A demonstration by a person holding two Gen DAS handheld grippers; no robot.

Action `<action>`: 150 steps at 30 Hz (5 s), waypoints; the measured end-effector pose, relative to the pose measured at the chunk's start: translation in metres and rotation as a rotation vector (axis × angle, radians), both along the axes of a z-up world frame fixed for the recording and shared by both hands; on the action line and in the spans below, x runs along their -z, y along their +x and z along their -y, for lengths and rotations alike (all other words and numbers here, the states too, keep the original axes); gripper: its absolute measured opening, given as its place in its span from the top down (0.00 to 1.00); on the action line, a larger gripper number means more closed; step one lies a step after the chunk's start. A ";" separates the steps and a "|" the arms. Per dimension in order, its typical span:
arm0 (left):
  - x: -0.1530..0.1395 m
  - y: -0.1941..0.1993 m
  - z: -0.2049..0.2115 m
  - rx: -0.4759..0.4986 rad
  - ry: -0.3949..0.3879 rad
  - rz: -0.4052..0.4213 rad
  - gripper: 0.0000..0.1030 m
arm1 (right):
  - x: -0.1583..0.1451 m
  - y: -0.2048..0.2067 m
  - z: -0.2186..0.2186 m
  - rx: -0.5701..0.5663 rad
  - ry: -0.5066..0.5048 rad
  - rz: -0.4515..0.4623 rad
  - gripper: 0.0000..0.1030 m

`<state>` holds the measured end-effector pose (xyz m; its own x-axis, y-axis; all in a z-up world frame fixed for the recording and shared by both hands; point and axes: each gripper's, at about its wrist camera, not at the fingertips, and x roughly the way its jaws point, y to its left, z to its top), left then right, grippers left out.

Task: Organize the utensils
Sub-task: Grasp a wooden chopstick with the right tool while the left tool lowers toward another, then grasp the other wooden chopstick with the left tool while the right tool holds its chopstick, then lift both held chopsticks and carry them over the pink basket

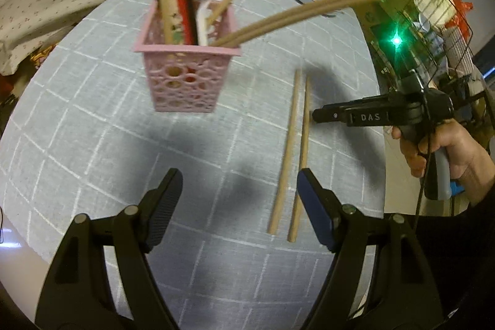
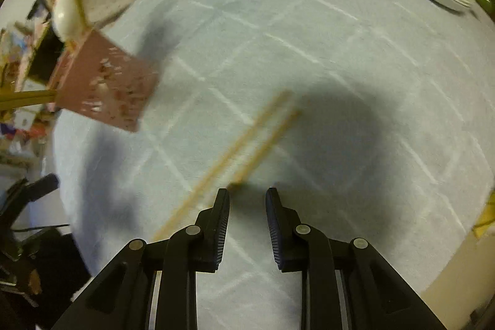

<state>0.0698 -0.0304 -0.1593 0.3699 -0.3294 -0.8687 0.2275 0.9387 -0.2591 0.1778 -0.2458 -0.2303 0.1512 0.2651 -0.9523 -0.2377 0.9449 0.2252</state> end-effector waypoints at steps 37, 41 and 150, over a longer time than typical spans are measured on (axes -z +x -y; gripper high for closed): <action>0.056 0.039 0.081 0.103 -0.014 0.061 0.72 | -0.031 -0.049 0.046 0.159 0.108 -0.009 0.94; 0.061 0.041 0.079 0.068 0.008 0.012 0.92 | -0.035 -0.049 0.053 0.168 0.122 -0.011 0.94; -0.092 0.073 -0.035 -0.370 0.042 0.690 0.93 | -0.216 -0.005 -0.101 -0.013 0.252 0.603 0.94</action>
